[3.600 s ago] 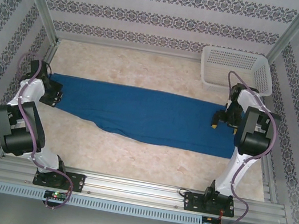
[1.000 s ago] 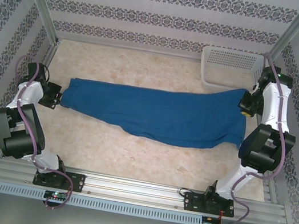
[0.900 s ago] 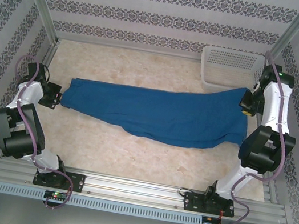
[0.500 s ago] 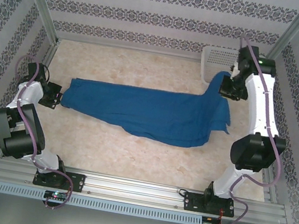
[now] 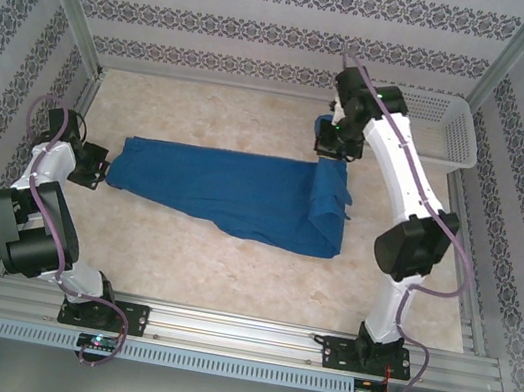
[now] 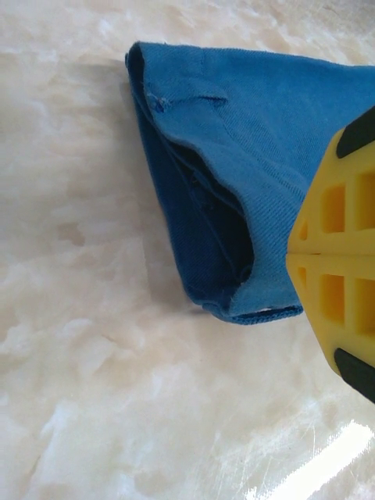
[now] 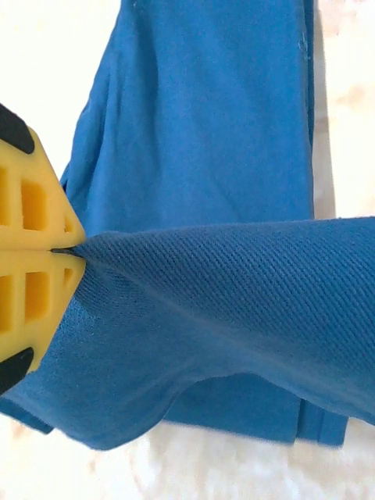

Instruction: Roll up the long pants

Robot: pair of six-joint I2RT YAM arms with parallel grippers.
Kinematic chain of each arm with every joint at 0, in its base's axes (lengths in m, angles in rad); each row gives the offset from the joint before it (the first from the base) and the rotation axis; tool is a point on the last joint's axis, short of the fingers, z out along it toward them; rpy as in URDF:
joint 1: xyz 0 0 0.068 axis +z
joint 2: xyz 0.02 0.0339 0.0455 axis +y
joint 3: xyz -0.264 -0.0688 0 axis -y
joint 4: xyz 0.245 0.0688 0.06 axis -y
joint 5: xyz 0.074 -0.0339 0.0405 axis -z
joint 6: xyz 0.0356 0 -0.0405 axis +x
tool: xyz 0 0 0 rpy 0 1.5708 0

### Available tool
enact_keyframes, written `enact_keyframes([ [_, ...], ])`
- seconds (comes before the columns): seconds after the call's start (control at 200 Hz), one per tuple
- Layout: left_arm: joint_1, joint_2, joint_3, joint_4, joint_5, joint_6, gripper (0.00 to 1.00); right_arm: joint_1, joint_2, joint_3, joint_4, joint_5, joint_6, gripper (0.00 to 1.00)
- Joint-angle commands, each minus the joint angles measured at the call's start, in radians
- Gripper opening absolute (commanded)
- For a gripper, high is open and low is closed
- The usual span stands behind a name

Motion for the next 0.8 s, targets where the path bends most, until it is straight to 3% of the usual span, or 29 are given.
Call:
enact_keyframes([
  [0.0, 0.0, -0.012, 0.037, -0.032, -0.008, 0.012, 0.0, 0.05, 0.056, 0.088, 0.066, -0.037, 0.071, 0.0],
  [0.345, 0.0, -0.009, 0.044, -0.04, -0.011, 0.018, 0.0, 0.168, 0.283, 0.366, 0.088, -0.101, 0.162, 0.0],
  [0.794, 0.0, -0.005, 0.048, -0.041, -0.011, 0.016, 0.0, 0.278, 0.373, 0.383, 0.211, -0.188, 0.252, 0.0],
])
